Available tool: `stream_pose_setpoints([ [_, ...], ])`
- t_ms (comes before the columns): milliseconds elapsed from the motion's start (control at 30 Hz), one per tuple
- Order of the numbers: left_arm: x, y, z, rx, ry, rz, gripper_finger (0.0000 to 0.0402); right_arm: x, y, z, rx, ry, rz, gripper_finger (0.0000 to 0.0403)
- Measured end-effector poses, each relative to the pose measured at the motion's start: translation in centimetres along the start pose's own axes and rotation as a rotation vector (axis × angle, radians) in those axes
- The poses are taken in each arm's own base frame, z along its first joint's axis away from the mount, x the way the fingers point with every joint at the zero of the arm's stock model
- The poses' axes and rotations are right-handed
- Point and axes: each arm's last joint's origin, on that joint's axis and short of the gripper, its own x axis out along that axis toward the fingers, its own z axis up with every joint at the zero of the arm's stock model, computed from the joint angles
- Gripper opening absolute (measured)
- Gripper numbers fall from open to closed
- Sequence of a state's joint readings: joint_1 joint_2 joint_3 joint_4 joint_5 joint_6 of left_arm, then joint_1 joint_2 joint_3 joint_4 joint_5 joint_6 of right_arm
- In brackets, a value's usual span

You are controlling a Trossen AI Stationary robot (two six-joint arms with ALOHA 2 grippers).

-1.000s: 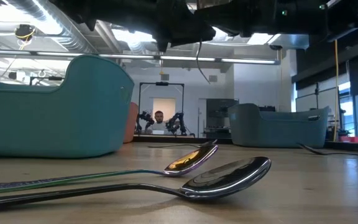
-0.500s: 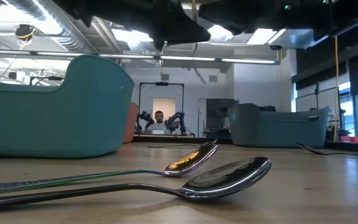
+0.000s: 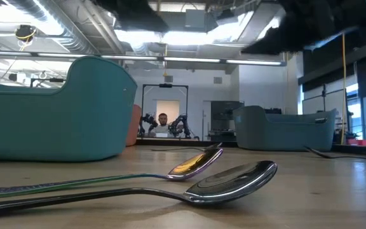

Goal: Sort silverware by color (type)
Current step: Put the yellow fork into the orange bin

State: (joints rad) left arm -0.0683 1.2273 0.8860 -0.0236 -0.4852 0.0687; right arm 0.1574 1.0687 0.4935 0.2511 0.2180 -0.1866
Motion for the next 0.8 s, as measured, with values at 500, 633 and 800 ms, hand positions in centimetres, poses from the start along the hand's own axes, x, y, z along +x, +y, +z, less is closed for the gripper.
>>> stream_pose_setpoints([
  [500, -2.7, 10.9, -2.9, -0.011, 0.344, 0.473, 0.0009, -0.4, 0.7, -4.5, 0.067, 0.047, -0.004, 0.0204],
  [633, -2.1, 13.4, -4.9, -0.057, 0.455, 0.515, 0.0009, -0.5, 0.8, -5.2, 0.09, 0.067, -0.002, 0.0204],
  [800, -1.5, 15.5, -8.5, -0.093, 0.594, 0.542, 0.0009, -0.6, 0.9, -6.0, 0.096, 0.091, 0.001, 0.0204],
])
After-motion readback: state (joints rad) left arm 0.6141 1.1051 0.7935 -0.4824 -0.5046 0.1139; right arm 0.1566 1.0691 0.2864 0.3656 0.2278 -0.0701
